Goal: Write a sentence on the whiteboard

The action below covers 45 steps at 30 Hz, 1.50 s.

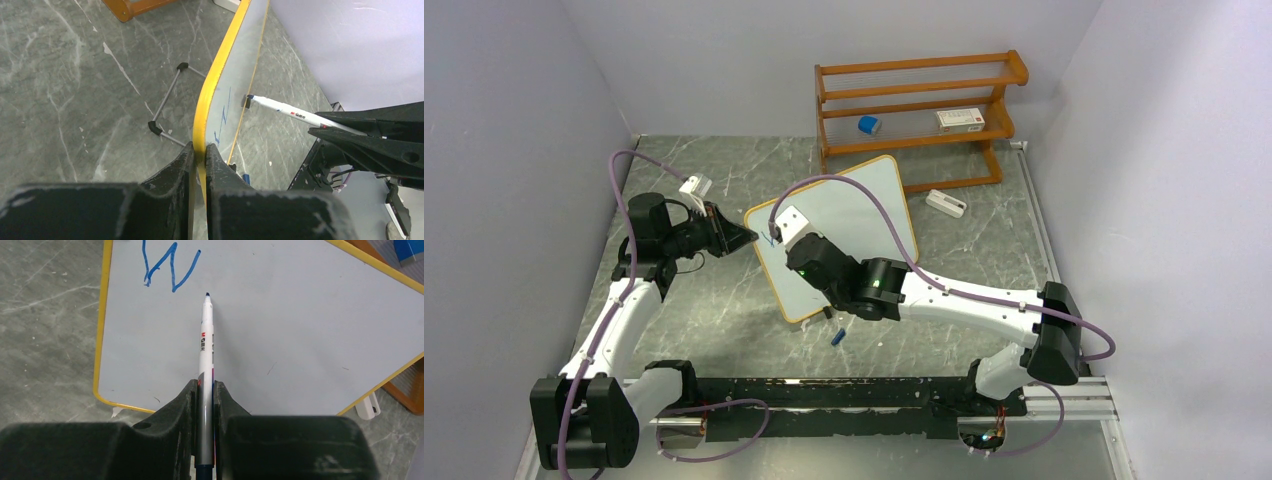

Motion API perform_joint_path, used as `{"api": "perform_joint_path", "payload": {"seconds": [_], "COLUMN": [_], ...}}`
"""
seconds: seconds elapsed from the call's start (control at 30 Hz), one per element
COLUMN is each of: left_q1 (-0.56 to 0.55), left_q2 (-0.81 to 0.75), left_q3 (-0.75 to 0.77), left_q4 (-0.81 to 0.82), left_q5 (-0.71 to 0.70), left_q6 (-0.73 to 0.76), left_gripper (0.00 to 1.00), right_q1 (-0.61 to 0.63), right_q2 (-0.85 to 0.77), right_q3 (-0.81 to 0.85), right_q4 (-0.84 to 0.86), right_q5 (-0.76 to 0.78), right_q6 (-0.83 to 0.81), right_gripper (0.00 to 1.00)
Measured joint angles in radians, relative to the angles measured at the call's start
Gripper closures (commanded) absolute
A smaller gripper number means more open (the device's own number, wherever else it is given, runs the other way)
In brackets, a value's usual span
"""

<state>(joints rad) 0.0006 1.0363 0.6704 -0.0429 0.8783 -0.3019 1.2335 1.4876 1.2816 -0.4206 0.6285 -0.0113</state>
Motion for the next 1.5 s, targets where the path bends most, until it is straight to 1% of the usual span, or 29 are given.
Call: {"api": "perform_joint_path", "payload": {"seconds": [1.5], "left_q1": [0.0], "left_q2": [0.003], "left_q3": [0.0], "left_q4": [0.001], "left_q5": [0.0], "left_q6": [0.0], "left_gripper": [0.95], "right_q1": [-0.008], "right_q2": [0.055], "right_q3": [0.01], "right_q4": [0.058], "right_q5": [0.013], "right_q6": [-0.023], "right_gripper": [1.0]}}
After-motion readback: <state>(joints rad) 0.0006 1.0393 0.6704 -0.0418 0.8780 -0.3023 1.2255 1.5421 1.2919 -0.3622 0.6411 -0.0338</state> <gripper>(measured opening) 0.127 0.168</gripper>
